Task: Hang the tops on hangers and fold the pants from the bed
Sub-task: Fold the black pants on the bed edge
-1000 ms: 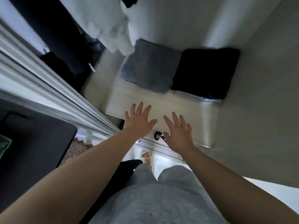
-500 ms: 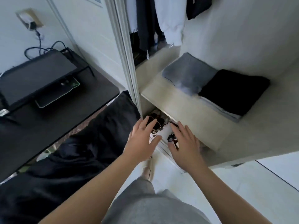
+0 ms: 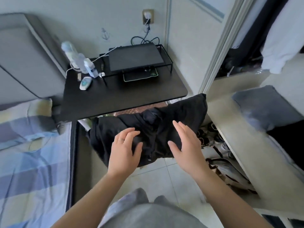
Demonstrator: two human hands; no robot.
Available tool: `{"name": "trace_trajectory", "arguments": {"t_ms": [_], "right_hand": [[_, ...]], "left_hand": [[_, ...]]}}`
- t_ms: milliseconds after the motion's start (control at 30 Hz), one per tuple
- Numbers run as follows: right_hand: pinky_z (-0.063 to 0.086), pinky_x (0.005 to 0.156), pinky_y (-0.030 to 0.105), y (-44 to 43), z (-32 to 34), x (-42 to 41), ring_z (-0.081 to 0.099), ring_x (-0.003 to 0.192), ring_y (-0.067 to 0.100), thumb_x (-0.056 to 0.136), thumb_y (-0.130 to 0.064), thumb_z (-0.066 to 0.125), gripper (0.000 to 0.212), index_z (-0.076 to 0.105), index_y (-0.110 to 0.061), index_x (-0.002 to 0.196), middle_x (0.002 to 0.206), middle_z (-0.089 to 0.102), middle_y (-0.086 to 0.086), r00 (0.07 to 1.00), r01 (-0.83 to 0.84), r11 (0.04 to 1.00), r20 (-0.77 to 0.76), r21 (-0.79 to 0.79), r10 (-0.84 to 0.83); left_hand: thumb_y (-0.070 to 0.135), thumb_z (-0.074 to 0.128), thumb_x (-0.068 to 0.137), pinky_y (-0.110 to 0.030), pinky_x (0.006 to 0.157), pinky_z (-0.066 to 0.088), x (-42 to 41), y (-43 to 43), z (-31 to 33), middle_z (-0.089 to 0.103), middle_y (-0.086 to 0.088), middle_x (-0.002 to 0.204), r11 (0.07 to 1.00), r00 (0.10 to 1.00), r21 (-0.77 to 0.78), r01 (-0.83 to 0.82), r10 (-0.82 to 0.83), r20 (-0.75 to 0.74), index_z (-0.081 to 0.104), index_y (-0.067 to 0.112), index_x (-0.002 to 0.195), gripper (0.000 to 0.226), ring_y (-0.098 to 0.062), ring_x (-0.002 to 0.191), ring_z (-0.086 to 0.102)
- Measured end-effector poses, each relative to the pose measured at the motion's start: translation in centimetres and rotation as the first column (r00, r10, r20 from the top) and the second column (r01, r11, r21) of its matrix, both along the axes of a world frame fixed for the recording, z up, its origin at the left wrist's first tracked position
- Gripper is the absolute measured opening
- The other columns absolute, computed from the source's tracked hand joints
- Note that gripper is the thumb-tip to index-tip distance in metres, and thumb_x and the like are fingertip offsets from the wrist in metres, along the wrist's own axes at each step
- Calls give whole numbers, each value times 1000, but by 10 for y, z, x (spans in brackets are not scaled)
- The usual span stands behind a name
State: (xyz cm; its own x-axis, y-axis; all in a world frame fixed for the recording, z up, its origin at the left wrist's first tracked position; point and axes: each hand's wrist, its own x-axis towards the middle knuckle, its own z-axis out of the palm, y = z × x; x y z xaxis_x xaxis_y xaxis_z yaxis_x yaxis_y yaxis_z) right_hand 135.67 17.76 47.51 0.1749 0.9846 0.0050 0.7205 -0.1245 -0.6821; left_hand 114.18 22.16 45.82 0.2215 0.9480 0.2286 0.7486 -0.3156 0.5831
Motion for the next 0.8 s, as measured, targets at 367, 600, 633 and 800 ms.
{"name": "trace_trajectory", "arguments": {"t_ms": [367, 600, 633, 800], "right_hand": [[33, 116, 37, 49, -10, -89, 32, 145, 13, 93, -25, 68, 77, 22, -35, 154, 158, 34, -7, 961, 1, 996, -277, -86, -25], [40, 79, 19, 70, -11, -104, 54, 115, 16, 87, -25, 75, 51, 46, -25, 129, 120, 55, -3, 876, 197, 963, -409, -182, -256], [42, 79, 22, 72, -10, -107, 55, 113, 18, 89, -26, 73, 49, 49, -20, 131, 121, 56, -1, 885, 189, 956, -384, -222, -264], [44, 76, 28, 76, -2, -115, 57, 92, 14, 94, -27, 67, 37, 60, -8, 125, 107, 61, 1, 911, 243, 939, -277, -241, -307]], "left_hand": [[33, 68, 93, -31, 97, 42, -109, 12, -19, 40, 12, 127, 808, 792, -431, -402, 543, 279, 44, 27, 134, 48, -11, 116, 46], [35, 73, 90, -32, 87, 53, -128, 32, -15, 64, 10, 106, 691, 783, -714, -115, 505, 363, 54, 19, 121, 40, -10, 98, 63], [37, 73, 90, -34, 88, 55, -130, 33, -15, 67, 6, 107, 678, 800, -728, -99, 489, 347, 57, 17, 120, 39, -12, 98, 64], [37, 67, 93, -34, 79, 51, -138, 39, -12, 61, -11, 84, 668, 841, -743, -28, 418, 343, 58, 7, 88, 32, -19, 80, 57]]}}
